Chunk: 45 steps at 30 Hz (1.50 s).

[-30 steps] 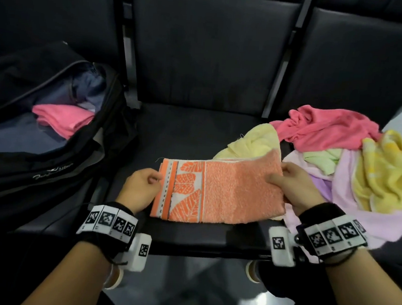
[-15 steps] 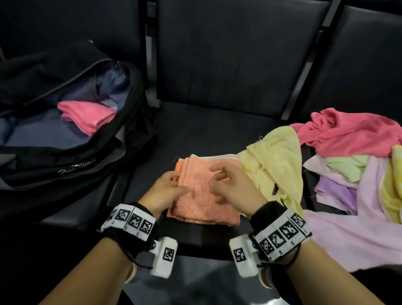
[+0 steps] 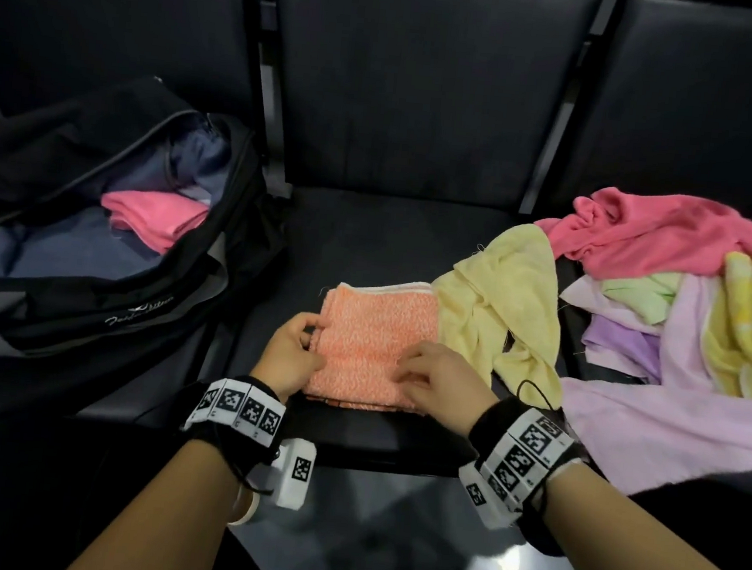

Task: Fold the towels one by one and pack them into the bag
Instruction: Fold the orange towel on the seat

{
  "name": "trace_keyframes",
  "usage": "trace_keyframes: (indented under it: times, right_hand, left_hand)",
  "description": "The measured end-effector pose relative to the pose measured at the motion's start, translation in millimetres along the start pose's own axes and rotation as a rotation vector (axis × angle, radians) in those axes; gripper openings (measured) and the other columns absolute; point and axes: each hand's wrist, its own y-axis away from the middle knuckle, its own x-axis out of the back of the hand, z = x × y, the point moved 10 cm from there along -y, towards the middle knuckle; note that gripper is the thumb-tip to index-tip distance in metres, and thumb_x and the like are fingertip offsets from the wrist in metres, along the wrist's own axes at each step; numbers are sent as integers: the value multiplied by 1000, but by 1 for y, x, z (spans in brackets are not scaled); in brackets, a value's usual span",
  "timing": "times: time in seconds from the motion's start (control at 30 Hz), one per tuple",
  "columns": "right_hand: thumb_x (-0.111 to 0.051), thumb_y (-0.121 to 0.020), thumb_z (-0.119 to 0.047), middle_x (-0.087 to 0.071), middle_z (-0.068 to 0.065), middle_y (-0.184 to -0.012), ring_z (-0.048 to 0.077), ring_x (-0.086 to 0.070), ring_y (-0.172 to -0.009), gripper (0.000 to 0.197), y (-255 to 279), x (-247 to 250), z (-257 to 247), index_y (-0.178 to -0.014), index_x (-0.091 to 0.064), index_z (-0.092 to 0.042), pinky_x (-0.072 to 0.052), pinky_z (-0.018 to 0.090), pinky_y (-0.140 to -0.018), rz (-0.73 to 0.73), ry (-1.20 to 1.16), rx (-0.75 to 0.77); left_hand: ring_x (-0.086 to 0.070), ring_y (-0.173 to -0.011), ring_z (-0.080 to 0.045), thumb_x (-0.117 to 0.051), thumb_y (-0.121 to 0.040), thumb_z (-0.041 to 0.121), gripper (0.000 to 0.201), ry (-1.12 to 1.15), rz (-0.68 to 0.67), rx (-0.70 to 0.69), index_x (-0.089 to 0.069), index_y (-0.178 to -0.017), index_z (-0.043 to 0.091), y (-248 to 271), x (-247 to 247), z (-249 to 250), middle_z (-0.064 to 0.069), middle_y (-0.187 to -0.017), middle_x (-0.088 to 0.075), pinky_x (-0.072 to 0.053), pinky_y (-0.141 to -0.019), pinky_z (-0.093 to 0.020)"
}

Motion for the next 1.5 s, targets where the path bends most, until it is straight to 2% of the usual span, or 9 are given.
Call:
trace_keyframes:
  times: [0.2,0.47,0.6,0.7,0.87,1.03,1.17,1.33,1.5]
  right_hand:
    - [-69,-84,-24,-54,-2,-124,17,-48,-118,25,8,-8,3,-108,-73,-19,-45,35,-97,-44,186,30]
    - [-59,-72,-3,-40,2,-133,24,-36,-121,50,8,-36,0,-118,-50,-21,-49,39,-83,-157,569,72]
    - [-55,-80,0,-50,2,-124,24,-41,-117,39,4,-26,-4,-113,-61,-18,-46,36,-88,-69,418,111]
    - [-65,-76,1,-63,3,-107,23,-53,-103,28,1,6,-10,-101,-70,-12,-46,36,-89,94,112,104]
    - [-66,-71,-2,-69,-3,-92,11,-62,-86,29,1,50,-10,-91,-72,-23,-48,18,-75,258,-301,-1]
    - [-74,-75,-2,-67,-1,-105,13,-61,-95,38,-1,49,-10,-109,-68,-19,-48,19,-83,236,-308,22]
    - [-77,-75,-2,-58,-3,-125,14,-50,-115,57,-3,32,-12,-127,-59,-16,-38,20,-101,182,14,109]
    - [-76,-81,-9,-70,0,-105,21,-57,-106,23,-7,55,-6,-104,-73,-11,-45,39,-95,311,33,83]
    - [-70,-87,-25,-65,-29,-95,-1,-59,-92,19,7,78,-25,-101,-66,-37,-42,10,-82,388,-114,206]
  left_hand:
    - [-54,-65,-12,-70,-73,-12,40,-116,22,-45,-66,-92,24,-5,1,-1,6,-73,-57,-45,-64,-27]
    - [-48,-102,-15,-66,-73,-4,36,-556,158,-297,-70,-84,30,15,-8,40,11,-100,-50,-45,-90,-29]
    - [-47,-110,-14,-64,-80,38,19,-706,-91,-341,-73,-97,38,28,-49,49,17,-103,-54,-39,-97,-36]
    - [-42,-113,-12,-56,-67,74,58,-826,-201,-256,-65,-114,42,30,-61,35,16,-113,-50,-36,-100,-39]
    - [-46,-111,-15,-78,-68,45,58,-889,-128,-311,-54,-121,35,26,-58,39,10,-115,-50,-41,-96,-40]
    - [-57,-100,-24,-56,-83,9,25,-844,14,-407,-60,-105,21,22,-45,48,4,-104,-58,-47,-79,-37]
    - [-60,-91,-27,-57,-79,8,24,-716,15,-441,-63,-100,18,20,-38,53,1,-95,-65,-49,-73,-37]
    - [-61,-89,-23,-63,-73,9,34,-643,43,-437,-64,-104,22,17,-19,56,5,-86,-61,-48,-81,-36]
    - [-63,-72,1,-64,-57,30,28,-399,-88,-423,-59,-81,42,19,3,76,23,-78,-68,-46,-63,-13]
